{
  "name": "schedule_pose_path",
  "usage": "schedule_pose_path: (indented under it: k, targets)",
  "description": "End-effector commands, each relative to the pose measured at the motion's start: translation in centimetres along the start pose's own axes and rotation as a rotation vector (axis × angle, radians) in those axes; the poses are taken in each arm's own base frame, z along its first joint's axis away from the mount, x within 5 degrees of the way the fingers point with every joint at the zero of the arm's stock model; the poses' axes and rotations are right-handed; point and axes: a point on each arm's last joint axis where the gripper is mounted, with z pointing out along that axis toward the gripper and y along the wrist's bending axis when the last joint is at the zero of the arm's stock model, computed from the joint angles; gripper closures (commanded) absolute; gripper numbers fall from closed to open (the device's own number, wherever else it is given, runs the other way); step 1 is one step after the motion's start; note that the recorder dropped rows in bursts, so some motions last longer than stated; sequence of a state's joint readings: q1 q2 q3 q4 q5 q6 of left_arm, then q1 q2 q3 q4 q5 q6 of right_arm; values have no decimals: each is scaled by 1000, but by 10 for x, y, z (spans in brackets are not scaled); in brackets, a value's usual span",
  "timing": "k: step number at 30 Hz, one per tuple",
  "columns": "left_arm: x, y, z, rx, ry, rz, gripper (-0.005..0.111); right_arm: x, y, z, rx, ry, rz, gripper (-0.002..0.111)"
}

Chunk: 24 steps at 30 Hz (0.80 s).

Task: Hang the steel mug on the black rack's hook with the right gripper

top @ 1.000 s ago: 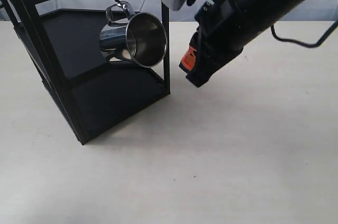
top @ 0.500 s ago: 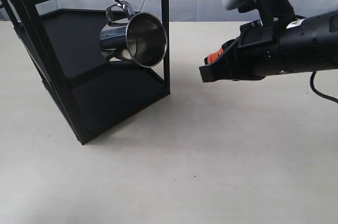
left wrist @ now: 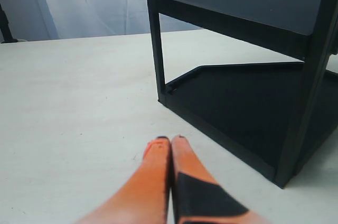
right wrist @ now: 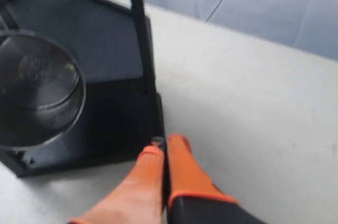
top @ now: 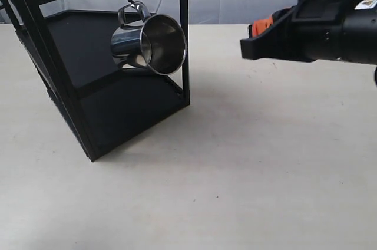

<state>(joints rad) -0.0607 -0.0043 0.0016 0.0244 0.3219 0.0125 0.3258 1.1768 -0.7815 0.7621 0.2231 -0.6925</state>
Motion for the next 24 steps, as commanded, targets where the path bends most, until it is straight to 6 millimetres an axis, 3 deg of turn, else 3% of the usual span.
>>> schedule_pose_path:
  k: [1, 7, 10, 24]
  targets:
    - [-1, 0, 0, 0, -6, 4, 107, -9, -10, -52, 120, -223, -22, 109]
    - [-1, 0, 0, 0, -6, 4, 107, 22, -16, -117, 244, -380, -62, 109]
    - [-1, 0, 0, 0, -6, 4, 107, 38, -12, -133, 265, -421, -96, 109]
    - [-1, 0, 0, 0, -6, 4, 107, 105, -13, -141, 309, -389, -39, 109]
